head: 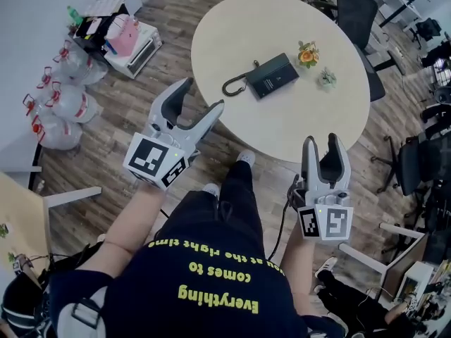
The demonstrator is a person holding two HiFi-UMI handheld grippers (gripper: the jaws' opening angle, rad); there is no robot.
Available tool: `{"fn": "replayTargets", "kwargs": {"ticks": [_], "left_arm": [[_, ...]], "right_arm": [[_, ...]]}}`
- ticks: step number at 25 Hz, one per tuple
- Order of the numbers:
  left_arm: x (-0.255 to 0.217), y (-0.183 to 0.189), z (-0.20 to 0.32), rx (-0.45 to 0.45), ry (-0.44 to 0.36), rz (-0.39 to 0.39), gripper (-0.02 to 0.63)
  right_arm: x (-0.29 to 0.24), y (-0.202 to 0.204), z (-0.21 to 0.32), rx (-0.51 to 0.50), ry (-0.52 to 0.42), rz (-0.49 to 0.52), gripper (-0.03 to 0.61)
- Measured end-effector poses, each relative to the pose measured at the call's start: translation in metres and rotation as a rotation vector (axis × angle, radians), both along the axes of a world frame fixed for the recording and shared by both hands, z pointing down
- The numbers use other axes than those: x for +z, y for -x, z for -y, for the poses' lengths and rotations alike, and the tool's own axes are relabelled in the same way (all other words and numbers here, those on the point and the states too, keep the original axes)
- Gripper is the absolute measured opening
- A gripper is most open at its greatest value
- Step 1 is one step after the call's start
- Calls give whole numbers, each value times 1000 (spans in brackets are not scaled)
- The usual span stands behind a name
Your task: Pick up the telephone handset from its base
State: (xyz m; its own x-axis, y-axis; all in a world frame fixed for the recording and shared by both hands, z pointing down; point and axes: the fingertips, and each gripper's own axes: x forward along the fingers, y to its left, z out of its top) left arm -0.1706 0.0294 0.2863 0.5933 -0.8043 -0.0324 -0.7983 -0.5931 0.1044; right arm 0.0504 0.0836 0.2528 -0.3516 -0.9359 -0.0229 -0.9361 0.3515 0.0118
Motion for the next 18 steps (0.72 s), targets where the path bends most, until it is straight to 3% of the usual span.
{"fn": "replayTargets", "kwargs": {"ticks": [6,18], "left_arm": [[0,-5,33,-47,-4,18,318],[2,-58,138,-113,6,39,316]], "right_arm": [[1,-3,44,-59,-10,16,221],[3,-53,166,-154,-4,21,221]]}}
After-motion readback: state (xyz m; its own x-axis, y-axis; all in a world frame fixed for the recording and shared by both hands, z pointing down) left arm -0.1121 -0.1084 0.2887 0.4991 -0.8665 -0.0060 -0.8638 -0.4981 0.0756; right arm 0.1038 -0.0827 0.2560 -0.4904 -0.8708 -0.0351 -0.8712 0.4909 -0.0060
